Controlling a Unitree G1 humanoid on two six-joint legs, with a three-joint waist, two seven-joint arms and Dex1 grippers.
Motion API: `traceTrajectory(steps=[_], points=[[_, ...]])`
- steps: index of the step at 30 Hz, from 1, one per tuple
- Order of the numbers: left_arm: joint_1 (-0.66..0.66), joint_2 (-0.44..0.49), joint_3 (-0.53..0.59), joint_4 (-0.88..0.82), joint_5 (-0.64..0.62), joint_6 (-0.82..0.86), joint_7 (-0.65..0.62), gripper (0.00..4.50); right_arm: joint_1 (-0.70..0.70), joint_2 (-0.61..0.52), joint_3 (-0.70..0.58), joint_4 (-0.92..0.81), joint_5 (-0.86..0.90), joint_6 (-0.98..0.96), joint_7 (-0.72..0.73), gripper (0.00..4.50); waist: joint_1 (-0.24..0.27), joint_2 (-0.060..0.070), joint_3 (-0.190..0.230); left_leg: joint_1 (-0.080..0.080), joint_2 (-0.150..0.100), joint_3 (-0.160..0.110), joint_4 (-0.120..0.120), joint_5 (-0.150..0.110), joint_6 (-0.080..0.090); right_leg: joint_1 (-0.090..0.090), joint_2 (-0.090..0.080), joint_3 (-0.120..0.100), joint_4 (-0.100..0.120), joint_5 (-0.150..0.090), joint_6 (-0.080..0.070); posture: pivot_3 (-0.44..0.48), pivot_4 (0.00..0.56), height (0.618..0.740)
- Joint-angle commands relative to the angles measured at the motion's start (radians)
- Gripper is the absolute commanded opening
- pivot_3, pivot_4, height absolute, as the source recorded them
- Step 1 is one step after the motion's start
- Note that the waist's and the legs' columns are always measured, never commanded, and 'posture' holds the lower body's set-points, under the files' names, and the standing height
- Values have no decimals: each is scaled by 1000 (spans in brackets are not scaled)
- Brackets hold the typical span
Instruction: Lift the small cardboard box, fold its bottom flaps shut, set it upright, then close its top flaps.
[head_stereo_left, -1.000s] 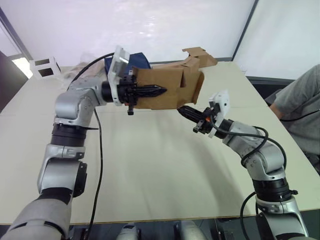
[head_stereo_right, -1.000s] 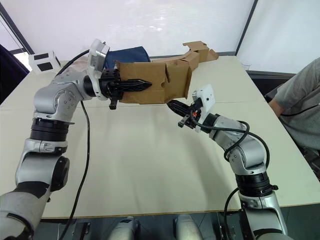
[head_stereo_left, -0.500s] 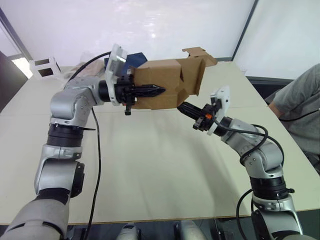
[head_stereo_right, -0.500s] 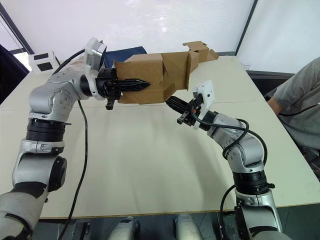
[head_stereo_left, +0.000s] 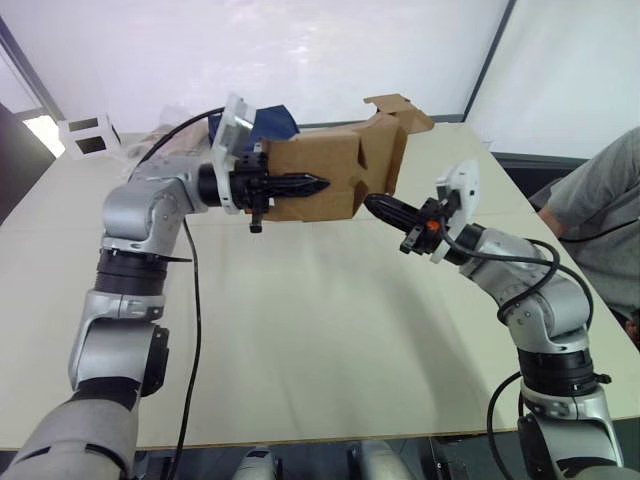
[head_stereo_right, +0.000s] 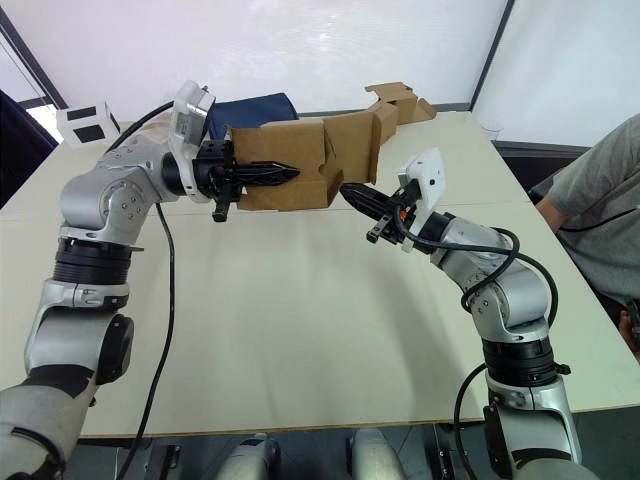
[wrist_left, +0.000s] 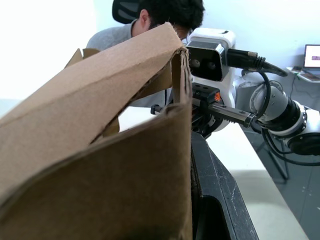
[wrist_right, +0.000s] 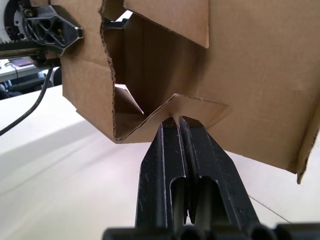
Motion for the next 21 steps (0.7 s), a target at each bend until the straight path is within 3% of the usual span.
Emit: traceTrajectory(steps=[1, 13, 18, 21], points=[[-11, 1, 2, -17, -6, -16, 1, 0, -11, 26, 5, -45, 27, -3, 4, 54, 0, 0, 0, 0, 0, 0, 0, 0, 0, 0, 0, 0, 0, 0, 0, 0, 150, 740], [-7, 5, -2, -21, 2, -22, -1, 0, -77, 108, 42, 44, 8, -48, 43, 54, 1, 0, 0, 0, 0, 0, 0, 1, -2, 0, 0, 0, 0, 0, 0, 0, 150, 740], [-9, 6, 2, -16, 5, -27, 3, 0, -79, 97, 41, 48, 4, -42, 65, 54, 0, 0, 0, 0, 0, 0, 0, 2, -3, 0, 0, 0, 0, 0, 0, 0, 150, 740], [-17, 13, 11, -10, 4, -26, 4, 0, -52, 20, -47, 6, 78, 22, 90, 54, 2, 0, 0, 0, 0, 0, 0, 2, -3, 0, 0, 0, 0, 0, 0, 0, 150, 740]])
